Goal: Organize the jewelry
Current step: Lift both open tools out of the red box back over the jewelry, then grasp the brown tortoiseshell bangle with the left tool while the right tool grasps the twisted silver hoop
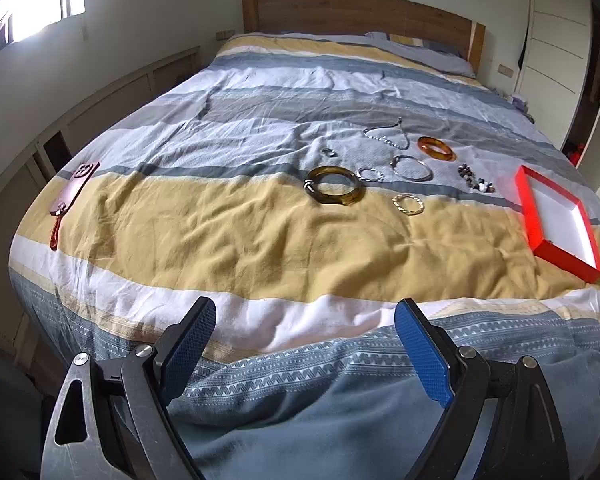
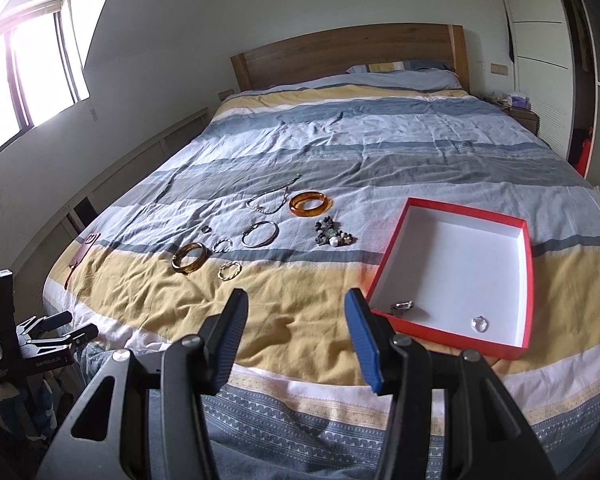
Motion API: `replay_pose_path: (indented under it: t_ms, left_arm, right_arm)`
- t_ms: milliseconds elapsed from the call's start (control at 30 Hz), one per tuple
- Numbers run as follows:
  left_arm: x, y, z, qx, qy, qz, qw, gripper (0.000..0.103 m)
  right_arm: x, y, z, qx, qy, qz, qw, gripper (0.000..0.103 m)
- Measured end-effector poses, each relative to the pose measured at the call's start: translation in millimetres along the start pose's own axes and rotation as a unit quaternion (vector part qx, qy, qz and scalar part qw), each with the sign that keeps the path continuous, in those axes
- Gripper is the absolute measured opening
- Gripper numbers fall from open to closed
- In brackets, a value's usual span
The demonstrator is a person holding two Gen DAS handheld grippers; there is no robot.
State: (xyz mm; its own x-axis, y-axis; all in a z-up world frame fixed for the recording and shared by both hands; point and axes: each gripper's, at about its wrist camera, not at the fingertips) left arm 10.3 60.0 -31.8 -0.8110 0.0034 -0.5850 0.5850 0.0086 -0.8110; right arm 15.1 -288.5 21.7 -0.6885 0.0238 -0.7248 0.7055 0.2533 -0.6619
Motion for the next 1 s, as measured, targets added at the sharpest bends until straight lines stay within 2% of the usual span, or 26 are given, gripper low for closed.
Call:
replay_pose_path:
  t_ms: [300,500,733,1000]
  left_arm:
    - [-21,39,-16,0.001,-0.015,-0.026,0.9996,0.081]
    - [-47,65,-24,0.008,-0.028,-0.029,0.9992,0.079]
    - [-80,104,-24,0.02,-0.035,-0.042,0.9983,0.073]
    - [-119,154,-26,0.031,-0.054,-0.06,0.9963,0.066]
  right_arm:
    - [-8,55,-23,-0.03,-0.027,-0.045,0.998,0.048]
    - [-15,94,-43,-0.048,-0.052,-0.075,0.995,0.048]
    - [-29,142,-66,-0.073,-0.083,-0.101,0.989,0.048]
    - [-38,197,-88,-0.081,-0.113,-0.13,0.982,0.048]
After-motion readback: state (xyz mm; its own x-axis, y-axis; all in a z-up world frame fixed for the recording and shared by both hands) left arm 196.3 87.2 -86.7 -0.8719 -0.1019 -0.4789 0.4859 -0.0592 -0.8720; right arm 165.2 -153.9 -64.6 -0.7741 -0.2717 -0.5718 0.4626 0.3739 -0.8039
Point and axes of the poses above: each gripper's, at about its wrist camera, not at the fingertips, and y roughly the way its jaws point, z to its right, x to its underside, and after that the axes turned 4 degrees about -z, right-handed
